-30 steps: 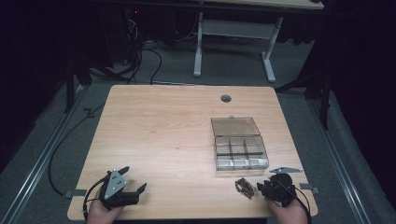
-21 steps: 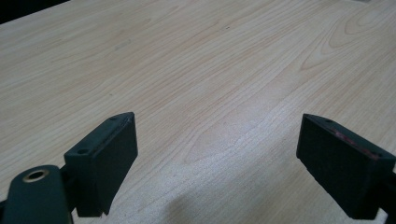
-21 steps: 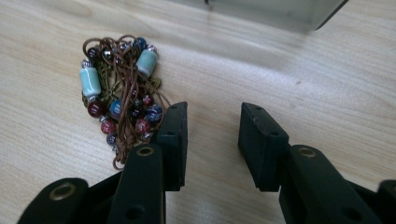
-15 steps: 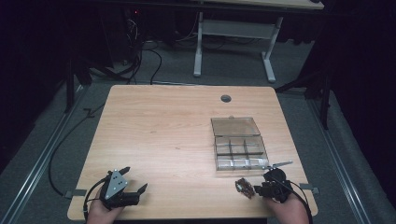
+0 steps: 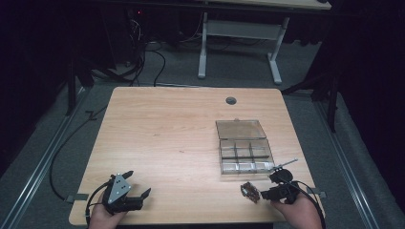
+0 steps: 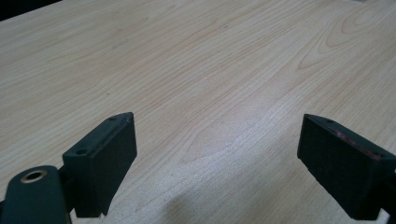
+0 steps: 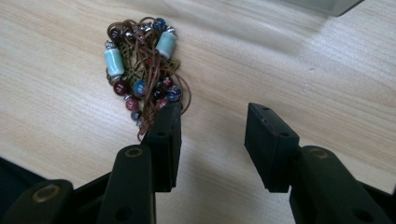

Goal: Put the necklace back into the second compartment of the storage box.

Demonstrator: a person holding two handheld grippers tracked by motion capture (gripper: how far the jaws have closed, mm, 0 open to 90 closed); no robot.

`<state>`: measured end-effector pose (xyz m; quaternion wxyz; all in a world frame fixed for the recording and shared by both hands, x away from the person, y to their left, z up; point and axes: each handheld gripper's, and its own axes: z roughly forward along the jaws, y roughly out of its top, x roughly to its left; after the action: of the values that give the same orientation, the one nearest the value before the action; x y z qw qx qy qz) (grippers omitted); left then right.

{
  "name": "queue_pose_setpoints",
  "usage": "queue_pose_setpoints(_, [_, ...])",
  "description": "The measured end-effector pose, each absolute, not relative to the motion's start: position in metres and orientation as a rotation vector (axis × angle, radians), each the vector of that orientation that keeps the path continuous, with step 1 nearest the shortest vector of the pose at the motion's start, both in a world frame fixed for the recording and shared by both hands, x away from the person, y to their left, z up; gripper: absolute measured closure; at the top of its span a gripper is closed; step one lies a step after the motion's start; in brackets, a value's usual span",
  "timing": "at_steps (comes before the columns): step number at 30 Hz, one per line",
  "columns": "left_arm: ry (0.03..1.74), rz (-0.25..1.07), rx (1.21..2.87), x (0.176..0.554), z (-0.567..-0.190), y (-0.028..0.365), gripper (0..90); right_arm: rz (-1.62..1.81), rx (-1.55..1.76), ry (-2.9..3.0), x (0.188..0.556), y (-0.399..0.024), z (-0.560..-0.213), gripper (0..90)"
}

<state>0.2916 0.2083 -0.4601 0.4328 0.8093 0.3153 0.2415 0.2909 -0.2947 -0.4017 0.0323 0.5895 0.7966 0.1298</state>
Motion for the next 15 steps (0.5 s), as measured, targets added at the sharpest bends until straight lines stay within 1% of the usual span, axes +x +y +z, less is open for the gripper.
queue_pose_setpoints(10, [0.788, 0.589, 2.015, 0.292, -0.46, 0.209, 11.7, 0.355, 1.791, 2.533, 0.292, -0.28, -0.39, 51.2])
queue_pose_setpoints(13, [0.787, 0.59, 2.023, 0.292, -0.46, 0.208, 11.0, 0.36, 1.76, 2.551, 0.294, -0.273, -0.389, 47.2])
queue_pose_setpoints(15, [0.787, 0.591, 2.022, 0.292, -0.46, 0.208, 11.0, 0.365, 1.75, 2.573, 0.297, -0.265, -0.388, 40.9])
